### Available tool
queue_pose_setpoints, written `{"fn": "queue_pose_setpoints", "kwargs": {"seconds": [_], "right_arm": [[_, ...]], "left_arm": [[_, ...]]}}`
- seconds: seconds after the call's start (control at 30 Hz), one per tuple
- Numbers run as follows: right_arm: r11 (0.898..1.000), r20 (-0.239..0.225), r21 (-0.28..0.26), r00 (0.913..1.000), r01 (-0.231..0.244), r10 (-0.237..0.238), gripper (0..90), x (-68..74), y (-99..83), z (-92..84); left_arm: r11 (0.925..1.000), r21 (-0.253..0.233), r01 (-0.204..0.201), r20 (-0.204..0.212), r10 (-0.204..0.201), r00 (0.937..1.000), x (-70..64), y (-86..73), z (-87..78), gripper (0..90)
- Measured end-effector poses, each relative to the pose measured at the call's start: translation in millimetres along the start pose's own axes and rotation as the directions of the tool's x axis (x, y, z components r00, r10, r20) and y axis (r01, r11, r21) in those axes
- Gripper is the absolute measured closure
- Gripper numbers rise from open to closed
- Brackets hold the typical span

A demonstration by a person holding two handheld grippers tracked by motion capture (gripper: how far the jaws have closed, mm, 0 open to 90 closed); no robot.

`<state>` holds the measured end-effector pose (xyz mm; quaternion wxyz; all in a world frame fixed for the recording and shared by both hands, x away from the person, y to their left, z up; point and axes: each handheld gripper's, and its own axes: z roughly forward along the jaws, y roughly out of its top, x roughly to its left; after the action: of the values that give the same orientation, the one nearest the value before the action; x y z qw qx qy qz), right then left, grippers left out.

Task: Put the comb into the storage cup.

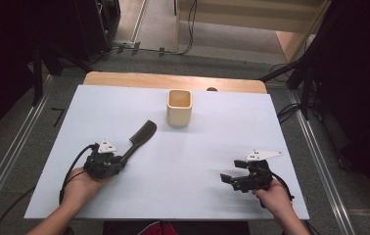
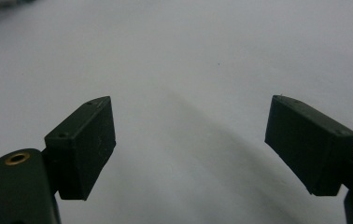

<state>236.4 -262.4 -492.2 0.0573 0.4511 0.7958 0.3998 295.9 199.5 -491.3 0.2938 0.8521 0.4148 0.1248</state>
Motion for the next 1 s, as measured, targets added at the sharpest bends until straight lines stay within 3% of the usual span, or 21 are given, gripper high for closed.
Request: {"fn": "queue_pose_setpoints", "kwargs": {"seconds": [0.17, 0.27, 0.53, 0.6, 0.73, 0.77, 0.8, 0.83, 0.9, 1.0], "right_arm": [[1.000, 0.000, 0.000, 1.0000, 0.001, -0.001, 14.6, 0.0, 0.1, 0.1], [1.000, 0.001, 0.001, 1.0000, -0.001, 0.001, 14.6, 0.0, 0.2, 0.0], [1.000, 0.002, 0.002, 1.0000, -0.001, 0.001, 14.6, -0.2, 0.1, -0.6], [1.000, 0.001, 0.000, 1.0000, 0.000, 0.000, 14.6, -0.6, 0.2, -0.3], [1.000, 0.000, 0.001, 1.0000, 0.002, -0.002, 14.6, -0.5, 0.1, -0.5], [1.000, -0.001, -0.001, 1.0000, 0.000, 0.000, 14.6, -0.5, 0.2, -0.1], [1.000, -0.001, -0.001, 1.0000, 0.000, 0.000, 14.6, -0.5, 0.2, -0.1], [1.000, -0.002, -0.001, 1.0000, 0.001, -0.001, 14.6, -0.6, 0.2, 0.1], [1.000, -0.002, 0.000, 1.0000, 0.000, 0.000, 14.6, -0.3, 0.2, 0.0], [1.000, -0.007, -0.010, 1.0000, -0.001, 0.001, 14.5, -0.1, 0.3, -0.1]], "left_arm": [[0.9998, 0.012, 0.016, 0.004, -0.016, 0.9999, 0.1, 1.7, -0.1, 73.2], [0.9986, 0.010, 0.052, 0.022, -0.053, 0.9984, 2.7, 2.5, -0.3, 73.5], [0.9953, 0.011, 0.097, 0.044, -0.097, 0.9943, 5.6, 3.9, -1.6, 73.7], [0.9913, -0.008, 0.131, 0.071, -0.130, 0.9889, 7.3, 6.9, -4.9, 73.7], [0.9869, -0.032, 0.158, 0.091, -0.154, 0.9838, 10.9, 10.1, -9.2, 73.8], [0.9826, -0.050, 0.179, 0.113, -0.172, 0.9785, 13.7, 11.1, -11.6, 73.8], [0.9826, -0.050, 0.179, 0.113, -0.172, 0.9785, 13.7, 11.1, -11.6, 73.8], [0.9797, -0.061, 0.191, 0.131, -0.182, 0.9746, 15.9, 12.1, -14.4, 73.8], [0.9788, -0.073, 0.191, 0.132, -0.181, 0.9747, 16.5, 12.8, -15.6, 73.8], [0.9716, -0.104, 0.213, 0.162, -0.194, 0.9674, 19.1, 16.8, -21.3, 73.8]]}}
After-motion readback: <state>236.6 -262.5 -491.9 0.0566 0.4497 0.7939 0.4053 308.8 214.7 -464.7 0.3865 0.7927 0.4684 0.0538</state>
